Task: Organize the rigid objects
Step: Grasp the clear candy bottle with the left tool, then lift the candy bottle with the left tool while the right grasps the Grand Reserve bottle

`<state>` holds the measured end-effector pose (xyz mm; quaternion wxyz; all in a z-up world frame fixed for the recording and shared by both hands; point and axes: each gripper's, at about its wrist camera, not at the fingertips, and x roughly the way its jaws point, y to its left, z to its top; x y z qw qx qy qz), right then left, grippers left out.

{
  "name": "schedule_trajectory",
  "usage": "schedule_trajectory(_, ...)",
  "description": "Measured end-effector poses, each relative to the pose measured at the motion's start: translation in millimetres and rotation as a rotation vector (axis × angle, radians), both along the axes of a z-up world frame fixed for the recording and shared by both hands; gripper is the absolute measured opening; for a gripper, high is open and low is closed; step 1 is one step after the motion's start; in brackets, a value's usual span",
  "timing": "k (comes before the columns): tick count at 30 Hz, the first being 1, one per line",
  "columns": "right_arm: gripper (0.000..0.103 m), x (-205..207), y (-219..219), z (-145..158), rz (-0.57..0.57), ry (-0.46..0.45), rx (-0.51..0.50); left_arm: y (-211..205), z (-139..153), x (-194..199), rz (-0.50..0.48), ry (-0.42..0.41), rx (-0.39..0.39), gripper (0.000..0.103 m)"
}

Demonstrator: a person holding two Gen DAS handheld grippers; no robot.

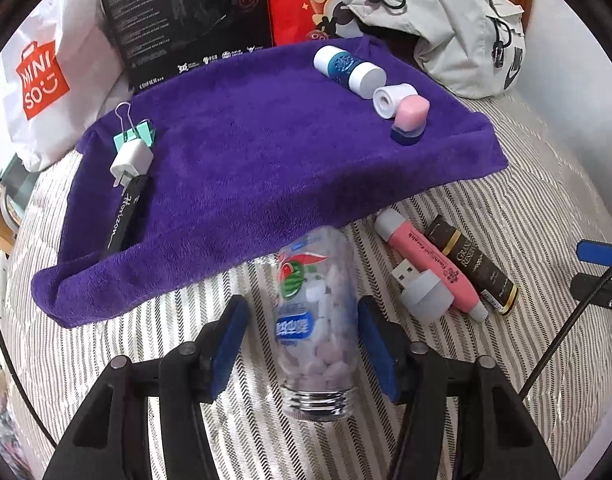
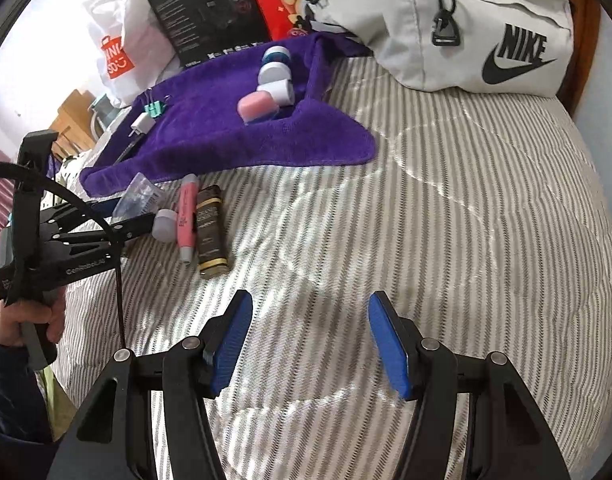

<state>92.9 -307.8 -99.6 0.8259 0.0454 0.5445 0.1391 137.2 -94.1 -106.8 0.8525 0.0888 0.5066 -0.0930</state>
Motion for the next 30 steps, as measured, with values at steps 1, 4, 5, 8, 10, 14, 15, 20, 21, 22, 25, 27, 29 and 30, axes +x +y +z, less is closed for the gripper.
schedule_trajectory(1, 0.06, 0.7, 3.4, -0.4, 0.008, -0.004, -0.003, -0.4, 0.3, -0.7, -0.007, -0.004, -0.006, 0.047)
schedule_trajectory(4, 0.06, 4.7, 15.9, 0.9, 0.034, -0.029, -0.001, -0.7, 0.5, -2.7, -0.024, -0.005, -0.035, 0.039)
schedule_trajectory(5, 0.06, 6.9, 21.4, 1.5, 0.048, -0.044, 0.0, -1.0, 0.8, -3.2, -0.027, -0.008, -0.032, 0.039)
schedule_trajectory(8, 0.06, 15.8, 37.3, 2.1, 0.081, -0.068, -0.002, -1.3, 0.9, -7.5, -0.039, -0.018, -0.03, 0.039)
schedule_trajectory(10, 0.06, 23.9, 48.6, 0.6, 0.106, -0.08, -0.008, 1.2, 1.4, -9.6, -0.044, -0.012, -0.036, 0.039)
schedule_trajectory(14, 0.06, 36.5, 66.8, -9.8, 0.15, -0.06, -0.078, 5.4, 1.3, -11.9, -0.057, -0.005, -0.032, 0.039)
schedule_trajectory(15, 0.06, 38.3, 70.1, -12.2, 0.165, -0.056, -0.083, 7.0, 1.5, -13.1, -0.058, -0.003, -0.034, 0.039)
schedule_trajectory(20, 0.06, 45.2, 81.0, -20.4, 0.197, -0.074, -0.128, 10.1, 1.6, -14.9, -0.07, -0.007, -0.044, 0.039)
schedule_trajectory(21, 0.06, 47.0, 81.5, -21.2, 0.199, -0.081, -0.135, 9.9, 1.5, -14.9, -0.073, -0.007, -0.043, 0.039)
schedule_trajectory(22, 0.059, 48.7, 82.3, -21.8, 0.199, -0.09, -0.152, 9.9, 1.4, -14.9, -0.076, -0.008, -0.043, 0.039)
schedule_trajectory(25, 0.058, 52.9, 81.8, -21.9, 0.202, -0.098, -0.184, 11.6, 1.4, -15.5, -0.089, -0.014, -0.045, 0.039)
schedule_trajectory(27, 0.058, 55.1, 82.8, -22.1, 0.199, -0.102, -0.193, 14.1, 1.5, -15.9, -0.091, -0.016, -0.048, 0.039)
schedule_trajectory(29, 0.055, 55.3, 86.8, -21.9, 0.206, -0.117, -0.203, 14.0, 1.6, -15.3, -0.092, -0.018, -0.052, 0.039)
schedule_trajectory(30, 0.053, 55.0, 88.2, -21.7, 0.208, -0.12, -0.207, 13.6, 1.6, -14.9, -0.096, -0.021, -0.046, 0.039)
